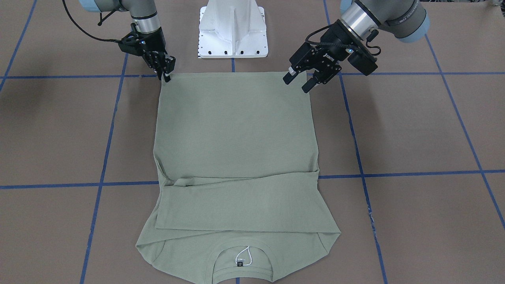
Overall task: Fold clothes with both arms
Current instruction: 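Move both grippers to the hem corners nearest the robot and grasp them, then lift the hem with both grippers and fold it toward the collar, then release the hem and draw the right gripper back toward the folded edge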
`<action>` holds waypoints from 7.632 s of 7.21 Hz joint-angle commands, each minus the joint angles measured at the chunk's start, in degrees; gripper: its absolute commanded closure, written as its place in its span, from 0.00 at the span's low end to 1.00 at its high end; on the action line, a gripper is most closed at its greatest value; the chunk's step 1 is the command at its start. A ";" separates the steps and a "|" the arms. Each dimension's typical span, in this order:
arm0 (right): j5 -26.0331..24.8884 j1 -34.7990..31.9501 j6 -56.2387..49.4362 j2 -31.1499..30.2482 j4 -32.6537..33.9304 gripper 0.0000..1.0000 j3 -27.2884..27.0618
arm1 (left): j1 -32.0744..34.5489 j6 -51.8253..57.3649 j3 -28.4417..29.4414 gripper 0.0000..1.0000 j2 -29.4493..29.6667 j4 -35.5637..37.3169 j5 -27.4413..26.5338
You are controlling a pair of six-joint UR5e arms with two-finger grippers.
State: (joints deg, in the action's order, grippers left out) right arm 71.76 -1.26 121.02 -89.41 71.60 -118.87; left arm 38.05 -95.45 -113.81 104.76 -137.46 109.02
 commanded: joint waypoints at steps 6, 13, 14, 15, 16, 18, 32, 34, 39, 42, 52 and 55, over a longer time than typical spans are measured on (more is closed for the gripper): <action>1.98 -1.91 -0.35 -1.03 -0.06 1.00 -6.55 | -21.55 -14.14 -4.12 0.14 -7.81 7.32 -18.75; 1.80 -2.26 -0.35 -0.86 -0.06 1.00 -6.72 | -31.29 -15.47 -5.64 0.21 -11.34 27.25 -20.08; 1.71 -2.26 -0.35 -1.03 -0.15 1.00 -6.72 | -31.29 -15.47 -5.55 0.22 -11.34 27.33 -20.08; 1.71 -2.26 -0.35 -1.03 -0.06 1.00 -6.72 | -31.20 -15.47 -5.55 0.28 -11.42 27.42 -20.08; 1.71 -2.26 -0.35 -1.03 -0.06 1.00 -6.81 | -31.28 -15.64 -5.29 0.35 -11.42 27.77 -20.08; 1.63 -2.35 -0.35 -1.03 -0.06 1.00 -6.81 | -31.28 -15.64 -4.76 0.35 -11.34 27.86 -20.08; 8.37 0.46 1.05 -9.27 -0.06 1.00 -20.75 | -29.53 -18.01 -26.81 1.00 -20.04 28.30 -13.58; 9.80 0.38 1.85 -10.26 -0.06 1.00 -22.72 | -28.39 -18.02 -28.21 1.00 -19.43 28.30 -13.58; 23.61 -29.50 -14.73 11.02 0.03 1.00 -2.15 | -5.68 3.46 -7.18 1.00 0.05 28.39 -13.49; 29.67 -42.84 -29.48 25.98 -0.15 1.00 19.73 | 3.14 11.58 10.14 1.00 9.74 26.81 -13.75; 25.62 -46.91 -33.67 43.96 -7.09 0.07 51.37 | 8.70 17.40 45.96 0.54 21.71 -2.45 -17.09; 32.46 -46.91 -26.31 34.89 -7.00 0.02 33.45 | 9.06 17.32 45.61 0.54 21.01 -6.68 -16.92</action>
State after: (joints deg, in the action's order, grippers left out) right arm 101.57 -48.45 91.10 -48.82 64.68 -76.60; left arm 47.03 -78.05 -68.08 125.90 -143.32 92.03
